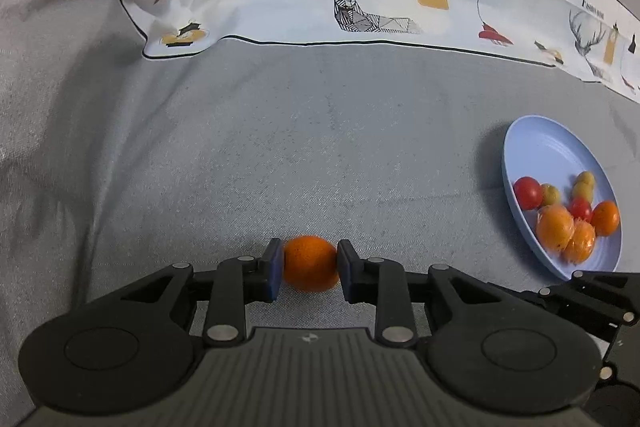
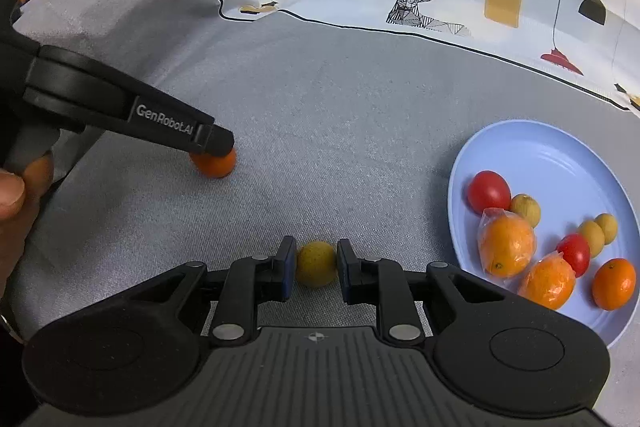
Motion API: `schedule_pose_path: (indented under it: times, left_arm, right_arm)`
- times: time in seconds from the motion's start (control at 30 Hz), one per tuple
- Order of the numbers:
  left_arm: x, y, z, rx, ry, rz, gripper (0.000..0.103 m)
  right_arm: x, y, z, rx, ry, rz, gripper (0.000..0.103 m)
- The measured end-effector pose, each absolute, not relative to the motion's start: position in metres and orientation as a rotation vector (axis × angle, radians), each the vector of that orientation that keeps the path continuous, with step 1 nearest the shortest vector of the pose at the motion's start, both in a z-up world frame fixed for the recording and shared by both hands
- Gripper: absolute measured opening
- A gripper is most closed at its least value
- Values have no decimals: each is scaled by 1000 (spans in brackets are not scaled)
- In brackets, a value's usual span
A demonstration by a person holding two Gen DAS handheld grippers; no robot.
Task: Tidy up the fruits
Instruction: 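Hold the orange in the left gripper and the yellow fruit in the right gripper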
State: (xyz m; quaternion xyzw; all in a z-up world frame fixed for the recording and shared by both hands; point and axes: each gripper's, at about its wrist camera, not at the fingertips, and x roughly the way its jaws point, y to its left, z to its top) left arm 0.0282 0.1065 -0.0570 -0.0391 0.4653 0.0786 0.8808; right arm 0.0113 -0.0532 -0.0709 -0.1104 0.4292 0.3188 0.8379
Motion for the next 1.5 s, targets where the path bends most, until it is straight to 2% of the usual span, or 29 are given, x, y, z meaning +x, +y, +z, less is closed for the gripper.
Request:
schedule_pose_path:
  times: [1.1, 1.5]
  left_arm:
    - [30, 98, -57, -15, 953, 166, 32]
    - [27, 98, -50, -30, 910, 164, 32]
  right_arm:
    - [12, -54, -70, -227, 902, 675, 23]
    - [12, -61, -58, -181, 827, 662, 23]
